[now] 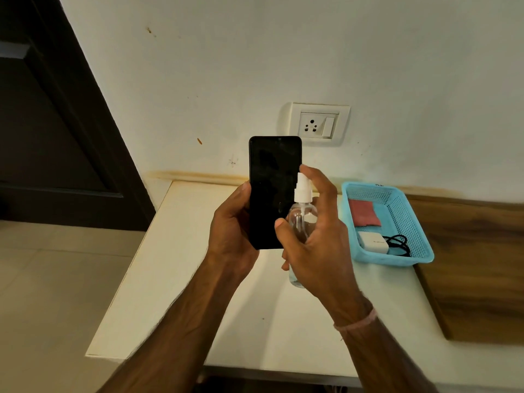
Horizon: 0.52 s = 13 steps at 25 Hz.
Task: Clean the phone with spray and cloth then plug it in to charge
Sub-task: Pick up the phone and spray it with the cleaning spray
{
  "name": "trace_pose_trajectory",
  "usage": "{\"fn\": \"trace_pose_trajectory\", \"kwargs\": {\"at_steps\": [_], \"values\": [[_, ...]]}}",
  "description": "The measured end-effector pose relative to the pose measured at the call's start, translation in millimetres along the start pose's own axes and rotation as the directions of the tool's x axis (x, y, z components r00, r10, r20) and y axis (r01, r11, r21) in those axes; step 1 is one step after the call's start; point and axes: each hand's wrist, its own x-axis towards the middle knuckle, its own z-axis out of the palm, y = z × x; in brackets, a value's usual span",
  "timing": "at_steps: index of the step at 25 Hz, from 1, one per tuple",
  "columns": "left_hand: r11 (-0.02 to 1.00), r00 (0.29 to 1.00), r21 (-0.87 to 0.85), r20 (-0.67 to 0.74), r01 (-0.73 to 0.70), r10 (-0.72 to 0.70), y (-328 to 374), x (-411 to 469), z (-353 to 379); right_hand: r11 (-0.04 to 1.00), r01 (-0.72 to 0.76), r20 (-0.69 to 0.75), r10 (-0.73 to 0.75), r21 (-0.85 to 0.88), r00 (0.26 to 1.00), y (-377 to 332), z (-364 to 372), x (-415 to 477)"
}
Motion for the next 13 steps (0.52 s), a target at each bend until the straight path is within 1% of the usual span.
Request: {"fn": "trace_pose_trajectory", "kwargs": {"at_steps": [3, 8, 10, 13], "values": [[1.0, 1.0, 0.0, 0.015, -0.026, 0.026, 1, 1, -2, 0.998, 0.065, -0.05, -0.066, -0.016, 0.997, -2, -4, 6], [0.999, 0.999, 0.014, 0.016, -0.051, 0.051, 3, 0, -1, 0.991, 0.101, -0.14, -0.113, -0.089, 0.984, -4, -14, 11], [0.998, 0.998, 0.021, 0.021, -0.058, 0.057, 3, 0, -1, 0.985, 0.103, -0.148, -0.123, -0.136, 0.981, -5, -14, 11], [0.998, 0.998, 0.014, 0.034, -0.06, 0.06, 3, 0, -1, 0.987, 0.084, -0.139, -0.104, -0.138, 0.985, -3, -15, 10]]}}
